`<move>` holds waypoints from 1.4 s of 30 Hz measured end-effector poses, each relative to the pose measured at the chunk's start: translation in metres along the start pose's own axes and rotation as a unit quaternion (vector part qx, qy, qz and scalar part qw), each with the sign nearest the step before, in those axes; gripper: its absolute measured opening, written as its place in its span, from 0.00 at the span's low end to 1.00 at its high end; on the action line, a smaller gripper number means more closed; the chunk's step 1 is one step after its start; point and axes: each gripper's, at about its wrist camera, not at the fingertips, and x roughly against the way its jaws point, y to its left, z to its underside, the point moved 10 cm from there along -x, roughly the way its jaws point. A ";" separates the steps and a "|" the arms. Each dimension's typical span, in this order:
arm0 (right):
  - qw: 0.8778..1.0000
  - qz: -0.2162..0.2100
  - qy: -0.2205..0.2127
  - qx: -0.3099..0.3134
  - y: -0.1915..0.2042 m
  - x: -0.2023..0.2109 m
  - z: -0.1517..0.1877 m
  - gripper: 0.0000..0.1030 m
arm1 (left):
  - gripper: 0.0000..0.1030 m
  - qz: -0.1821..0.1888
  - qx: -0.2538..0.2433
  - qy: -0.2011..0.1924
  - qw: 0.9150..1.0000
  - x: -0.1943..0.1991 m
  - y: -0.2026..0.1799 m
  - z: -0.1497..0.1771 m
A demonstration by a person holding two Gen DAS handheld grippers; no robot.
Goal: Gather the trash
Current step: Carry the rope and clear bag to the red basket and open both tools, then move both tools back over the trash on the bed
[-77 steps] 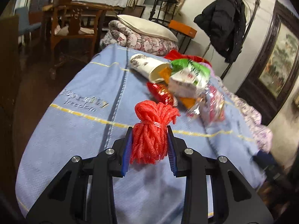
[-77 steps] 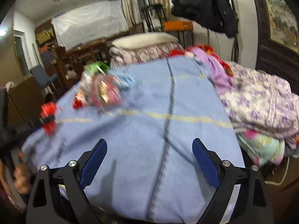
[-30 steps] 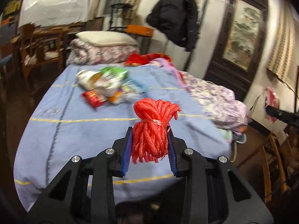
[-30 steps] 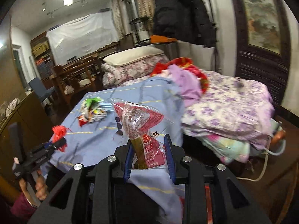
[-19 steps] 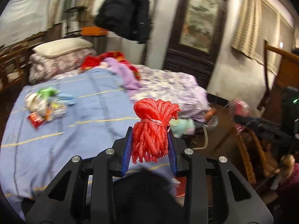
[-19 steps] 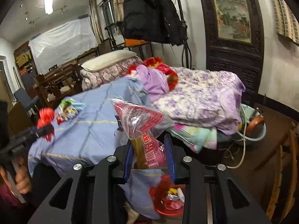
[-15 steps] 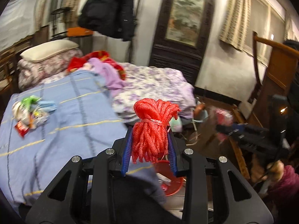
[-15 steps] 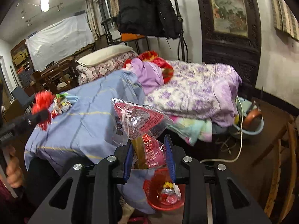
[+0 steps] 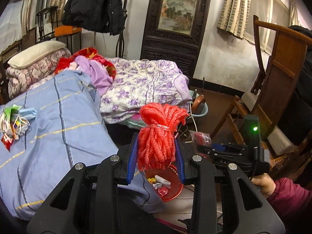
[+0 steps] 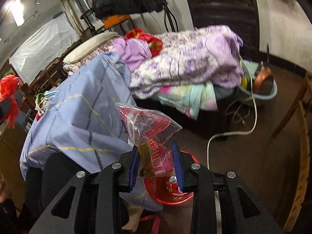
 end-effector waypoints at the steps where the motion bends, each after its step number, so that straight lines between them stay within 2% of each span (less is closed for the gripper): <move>1: 1.000 0.000 0.007 -0.004 -0.002 -0.007 0.005 0.31 | 0.34 -0.002 0.003 0.002 1.000 -0.001 0.003 0.002; 6: 0.999 -0.005 0.043 -0.028 -0.012 -0.046 0.027 0.32 | 0.34 -0.019 0.006 0.011 1.000 -0.009 0.021 0.009; 9: 0.997 -0.007 0.063 -0.041 -0.015 -0.074 0.039 0.40 | 0.34 -0.019 0.014 0.026 0.999 -0.022 0.030 0.014; 10: 0.997 -0.005 0.067 -0.039 -0.015 -0.079 0.040 0.45 | 0.34 -0.019 0.015 0.030 0.999 -0.025 0.031 0.016; 13: 0.996 0.014 0.079 -0.037 -0.020 -0.094 0.048 0.69 | 0.34 -0.019 0.009 0.050 0.999 -0.041 0.030 0.023; 14: 0.996 0.016 0.079 -0.042 -0.022 -0.094 0.049 0.73 | 0.34 -0.018 0.007 0.055 0.998 -0.045 0.028 0.024; 19: 0.997 0.017 0.048 -0.049 -0.037 -0.076 0.037 0.73 | 0.34 -0.008 -0.017 0.083 0.996 -0.072 0.009 0.032; 25: 0.994 0.075 -0.060 -0.041 -0.062 -0.022 -0.004 0.75 | 0.34 0.013 -0.065 0.134 0.989 -0.111 -0.032 0.051; 28: 0.991 0.073 -0.093 -0.057 -0.073 -0.004 -0.015 0.77 | 0.36 0.017 -0.084 0.154 0.984 -0.128 -0.046 0.060; 29: 0.990 0.072 -0.101 -0.066 -0.078 0.002 -0.018 0.77 | 0.39 0.018 -0.088 0.163 0.983 -0.134 -0.051 0.063; 31: 0.989 0.066 -0.108 -0.077 -0.086 0.007 -0.020 0.77 | 0.49 0.020 -0.090 0.173 0.981 -0.143 -0.057 0.066; 35: 0.989 0.059 -0.108 -0.087 -0.095 0.009 -0.018 0.77 | 0.64 0.016 -0.096 0.169 0.981 -0.145 -0.062 0.064; 42: 0.989 0.037 -0.109 -0.090 -0.080 0.012 -0.020 0.77 | 0.67 -0.002 -0.071 0.147 0.987 -0.128 -0.041 0.051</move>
